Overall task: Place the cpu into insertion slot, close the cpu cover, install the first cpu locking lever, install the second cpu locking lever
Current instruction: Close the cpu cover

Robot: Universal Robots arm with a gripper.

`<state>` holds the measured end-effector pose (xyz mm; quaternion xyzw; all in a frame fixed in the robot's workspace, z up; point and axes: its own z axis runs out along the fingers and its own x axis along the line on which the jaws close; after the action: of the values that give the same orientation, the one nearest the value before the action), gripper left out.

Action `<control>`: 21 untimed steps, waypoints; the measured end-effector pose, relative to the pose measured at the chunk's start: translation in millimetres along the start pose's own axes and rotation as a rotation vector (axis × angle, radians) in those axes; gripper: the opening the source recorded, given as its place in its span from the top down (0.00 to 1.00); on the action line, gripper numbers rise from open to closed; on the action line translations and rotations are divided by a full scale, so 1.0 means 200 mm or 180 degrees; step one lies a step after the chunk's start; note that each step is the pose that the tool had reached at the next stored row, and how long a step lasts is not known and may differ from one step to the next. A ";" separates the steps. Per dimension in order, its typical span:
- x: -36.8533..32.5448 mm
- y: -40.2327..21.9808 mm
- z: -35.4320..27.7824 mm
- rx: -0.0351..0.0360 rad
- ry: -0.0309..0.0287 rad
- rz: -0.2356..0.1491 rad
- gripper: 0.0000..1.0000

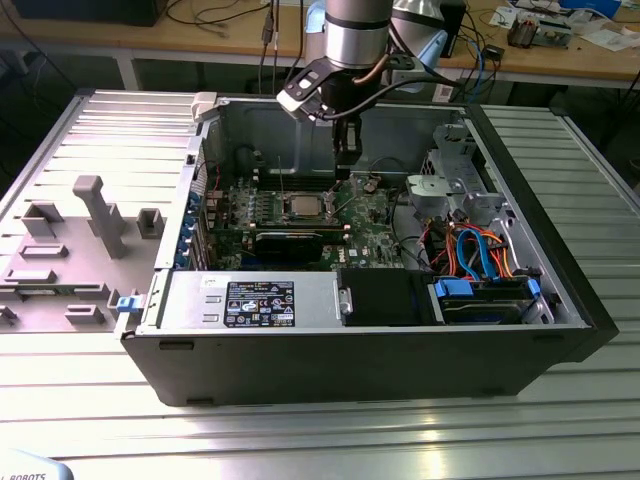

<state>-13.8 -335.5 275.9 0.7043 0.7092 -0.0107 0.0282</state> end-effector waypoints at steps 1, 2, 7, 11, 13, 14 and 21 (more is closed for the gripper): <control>0.000 0.000 0.000 0.0000 0.0000 0.0000 0.89; 0.000 0.001 0.000 0.0000 0.0000 0.0000 0.89; -0.002 0.002 -0.030 0.0000 -0.0001 0.0000 0.89; -0.002 0.002 -0.037 0.0000 0.0000 0.0000 0.89; -0.002 0.003 -0.037 0.0000 -0.0001 0.0000 0.89; -0.002 0.007 -0.037 0.0000 -0.0002 0.0000 0.89; -0.001 0.032 -0.034 0.0000 -0.0001 0.0001 0.89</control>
<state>-7.5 -335.2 282.7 0.7044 0.7092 -0.0108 0.0283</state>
